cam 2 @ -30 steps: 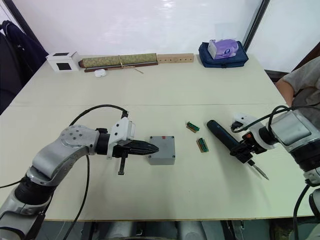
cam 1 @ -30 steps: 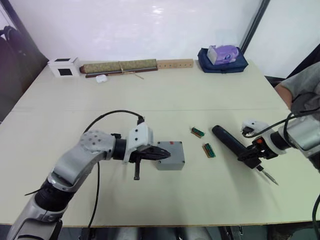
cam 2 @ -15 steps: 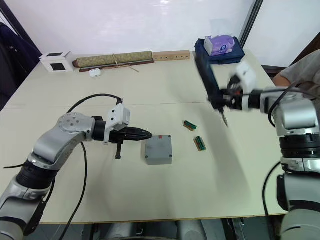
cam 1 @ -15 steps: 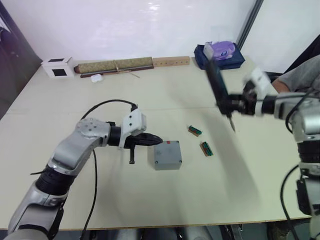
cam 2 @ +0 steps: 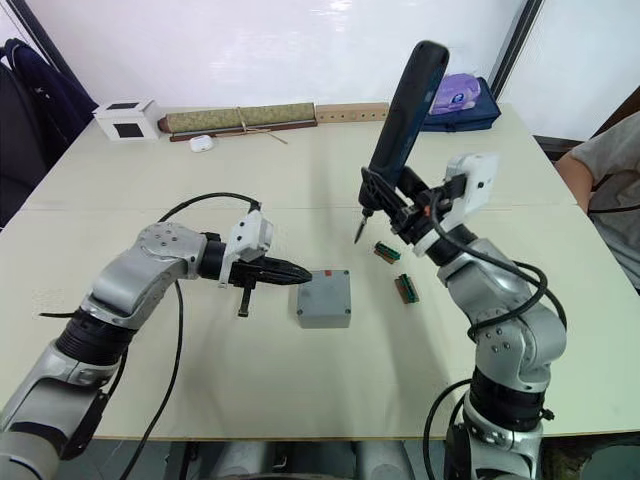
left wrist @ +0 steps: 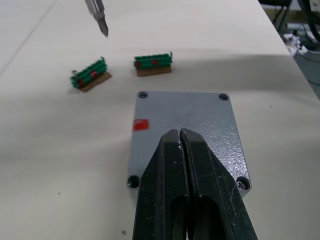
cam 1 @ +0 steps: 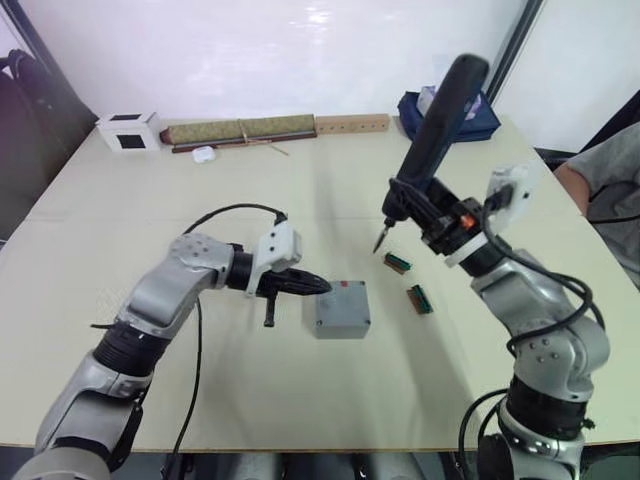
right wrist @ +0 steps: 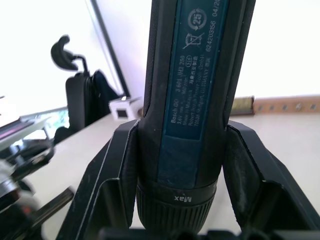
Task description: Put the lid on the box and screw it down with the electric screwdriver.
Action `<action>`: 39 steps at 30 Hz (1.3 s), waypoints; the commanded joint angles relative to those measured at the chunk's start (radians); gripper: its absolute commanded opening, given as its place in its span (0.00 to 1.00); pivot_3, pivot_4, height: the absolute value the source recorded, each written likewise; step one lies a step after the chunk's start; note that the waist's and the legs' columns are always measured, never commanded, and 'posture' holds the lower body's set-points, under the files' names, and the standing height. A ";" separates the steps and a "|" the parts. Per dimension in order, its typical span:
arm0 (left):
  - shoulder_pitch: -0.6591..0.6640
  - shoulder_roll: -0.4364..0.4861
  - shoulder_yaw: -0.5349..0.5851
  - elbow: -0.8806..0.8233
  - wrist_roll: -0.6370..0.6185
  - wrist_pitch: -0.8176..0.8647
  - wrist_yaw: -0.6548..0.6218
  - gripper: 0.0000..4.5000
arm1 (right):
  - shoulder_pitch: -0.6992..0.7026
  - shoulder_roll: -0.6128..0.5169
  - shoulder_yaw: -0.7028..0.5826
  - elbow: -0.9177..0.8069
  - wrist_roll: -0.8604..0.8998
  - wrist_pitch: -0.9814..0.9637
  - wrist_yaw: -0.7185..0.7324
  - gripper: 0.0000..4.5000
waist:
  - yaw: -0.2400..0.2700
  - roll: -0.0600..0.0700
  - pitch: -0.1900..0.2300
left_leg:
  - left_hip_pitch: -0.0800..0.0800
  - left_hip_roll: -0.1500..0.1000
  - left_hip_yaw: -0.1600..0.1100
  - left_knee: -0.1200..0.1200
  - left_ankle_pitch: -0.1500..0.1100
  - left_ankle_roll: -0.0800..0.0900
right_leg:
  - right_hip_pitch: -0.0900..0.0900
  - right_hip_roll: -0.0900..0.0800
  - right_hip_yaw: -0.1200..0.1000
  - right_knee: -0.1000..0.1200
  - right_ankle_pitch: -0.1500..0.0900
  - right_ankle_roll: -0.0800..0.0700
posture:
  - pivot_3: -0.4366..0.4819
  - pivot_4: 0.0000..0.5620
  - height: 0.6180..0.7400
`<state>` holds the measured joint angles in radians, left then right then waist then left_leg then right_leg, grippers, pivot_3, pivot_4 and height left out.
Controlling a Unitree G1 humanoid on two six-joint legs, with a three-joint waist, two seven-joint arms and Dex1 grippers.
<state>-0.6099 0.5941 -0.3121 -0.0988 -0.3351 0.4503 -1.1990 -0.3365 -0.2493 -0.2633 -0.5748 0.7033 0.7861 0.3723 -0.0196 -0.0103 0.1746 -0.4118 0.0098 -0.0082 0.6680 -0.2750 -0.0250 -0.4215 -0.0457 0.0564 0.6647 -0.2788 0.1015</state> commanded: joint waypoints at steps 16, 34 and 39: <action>0.022 -0.033 -0.072 0.039 0.142 -0.120 0.031 0.00 | 0.038 -0.046 0.160 0.002 -0.064 -0.157 0.031 0.40 | 0.003 0.000 0.000 | 0.004 0.000 0.000 0.000 0.000 0.000 | 0.005 0.000 -0.001 -0.001 0.000 0.000 | 0.48 0.27 1.00; 0.027 -0.037 -0.068 0.016 0.133 -0.094 0.029 0.00 | 0.077 -0.084 0.204 0.077 -0.161 -0.242 0.060 0.40 | 0.003 0.000 0.000 | 0.005 0.000 -0.001 0.000 0.000 0.000 | 0.007 0.000 -0.001 -0.002 0.000 0.000 | 0.48 0.27 1.00; 0.028 -0.042 -0.070 0.019 0.135 -0.094 0.029 0.00 | 0.110 -0.077 0.230 0.083 -0.166 -0.251 0.068 0.40 | 0.003 0.000 0.000 | 0.006 0.000 -0.001 0.000 0.000 0.000 | 0.009 0.000 -0.002 -0.002 0.000 0.000 | 0.48 0.27 1.00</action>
<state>-0.5913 0.5524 -0.3731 -0.0797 -0.2078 0.3463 -1.1604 -0.2478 -0.3260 -0.0444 -0.4939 0.5455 0.5339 0.4377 -0.0168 -0.0104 0.1742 -0.4054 0.0100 -0.0088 0.6679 -0.2751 -0.0249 -0.4122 -0.0453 0.0543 0.6621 -0.2790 0.1015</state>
